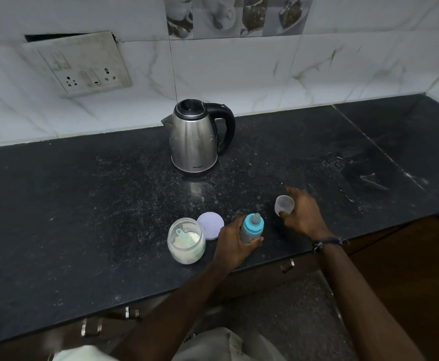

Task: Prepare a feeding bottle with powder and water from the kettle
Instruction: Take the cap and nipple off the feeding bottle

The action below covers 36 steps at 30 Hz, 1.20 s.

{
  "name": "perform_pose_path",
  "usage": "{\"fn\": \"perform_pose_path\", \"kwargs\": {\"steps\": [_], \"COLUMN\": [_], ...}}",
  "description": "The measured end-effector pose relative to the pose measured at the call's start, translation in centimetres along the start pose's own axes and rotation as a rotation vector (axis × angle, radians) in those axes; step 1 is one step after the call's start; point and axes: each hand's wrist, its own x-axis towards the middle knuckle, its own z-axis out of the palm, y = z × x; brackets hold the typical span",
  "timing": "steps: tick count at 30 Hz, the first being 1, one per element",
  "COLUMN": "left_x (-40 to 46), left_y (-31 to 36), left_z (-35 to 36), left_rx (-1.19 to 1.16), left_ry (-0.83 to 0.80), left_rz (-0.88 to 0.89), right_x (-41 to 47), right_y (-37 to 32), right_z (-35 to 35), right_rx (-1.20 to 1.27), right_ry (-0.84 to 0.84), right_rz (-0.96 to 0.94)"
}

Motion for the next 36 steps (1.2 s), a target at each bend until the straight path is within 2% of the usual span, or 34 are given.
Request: {"fn": "perform_pose_path", "kwargs": {"steps": [7, 16, 22, 24, 27, 32, 36], "left_x": [0.1, 0.0, 0.0, 0.0, 0.0, 0.3, 0.4], "left_y": [-0.2, -0.3, -0.1, -0.1, 0.1, 0.4, 0.1], "left_z": [0.1, 0.1, 0.0, -0.1, -0.3, -0.2, 0.0], "left_rx": [0.010, 0.033, 0.025, 0.025, 0.043, 0.080, 0.158], "left_ry": [0.011, 0.009, -0.003, -0.001, -0.008, 0.014, -0.033], "left_rz": [0.015, 0.005, -0.008, -0.011, -0.023, -0.073, -0.111], "right_x": [-0.1, 0.3, -0.8, -1.9, -3.6, -4.6, -4.6], "right_y": [1.8, 1.9, -2.0, -4.2, -6.8, -9.0, -9.2], "right_z": [2.5, 1.5, -1.9, -2.9, -2.7, -0.7, 0.5], "right_rx": [0.029, -0.052, -0.004, 0.027, -0.104, -0.449, -0.448], "right_ry": [-0.065, -0.159, 0.054, 0.040, -0.027, -0.045, -0.044], "right_rz": [0.056, 0.070, -0.101, -0.169, -0.211, -0.244, -0.221]}}
